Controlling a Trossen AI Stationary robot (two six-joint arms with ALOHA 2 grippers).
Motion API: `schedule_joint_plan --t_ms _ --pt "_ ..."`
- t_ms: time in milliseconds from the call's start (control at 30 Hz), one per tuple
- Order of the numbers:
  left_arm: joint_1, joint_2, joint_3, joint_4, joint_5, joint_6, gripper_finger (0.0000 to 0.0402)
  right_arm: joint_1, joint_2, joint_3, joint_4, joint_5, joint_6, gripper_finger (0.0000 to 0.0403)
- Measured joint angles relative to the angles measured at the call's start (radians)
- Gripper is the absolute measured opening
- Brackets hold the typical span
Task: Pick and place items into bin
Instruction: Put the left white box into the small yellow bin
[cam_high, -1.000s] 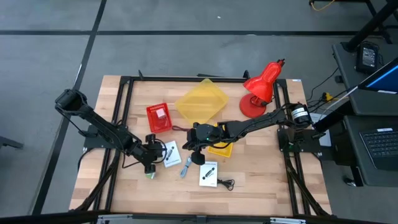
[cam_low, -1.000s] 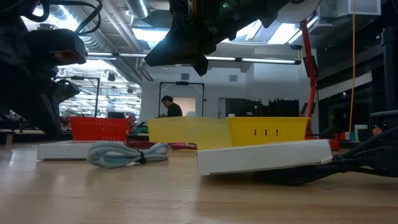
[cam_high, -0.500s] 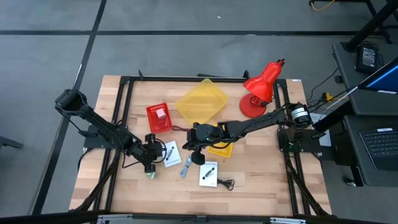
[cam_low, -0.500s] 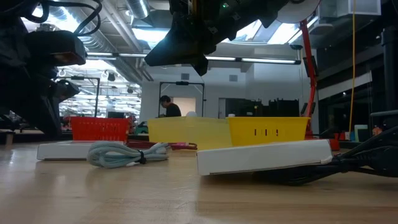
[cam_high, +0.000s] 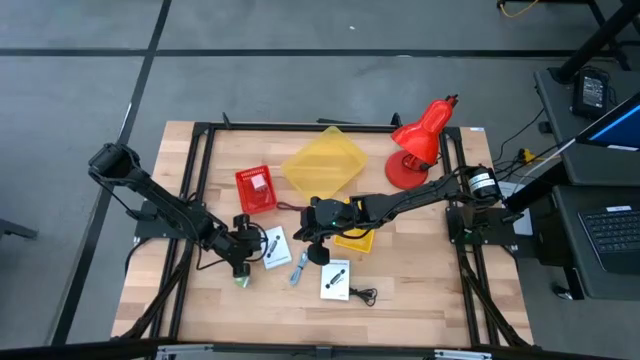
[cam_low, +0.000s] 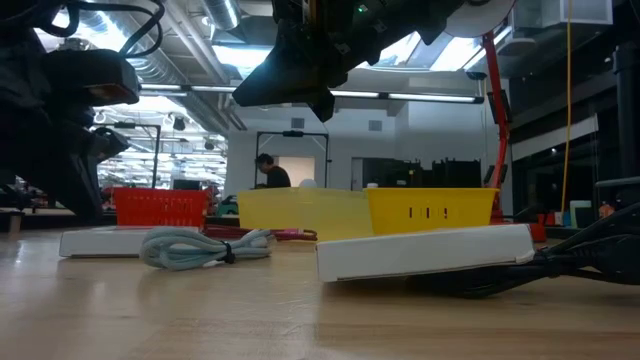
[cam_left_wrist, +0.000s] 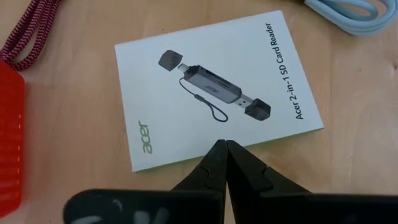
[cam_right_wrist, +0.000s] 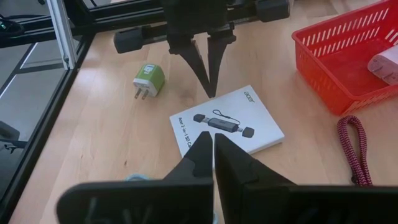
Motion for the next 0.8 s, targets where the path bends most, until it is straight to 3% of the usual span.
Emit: schedule_joint_plan --t_ms 800 --pt "0.034 0.001 0.000 0.000 0.035 0.000 0.0002 0.000 0.000 0.000 0.000 0.000 -0.006 0.0000"
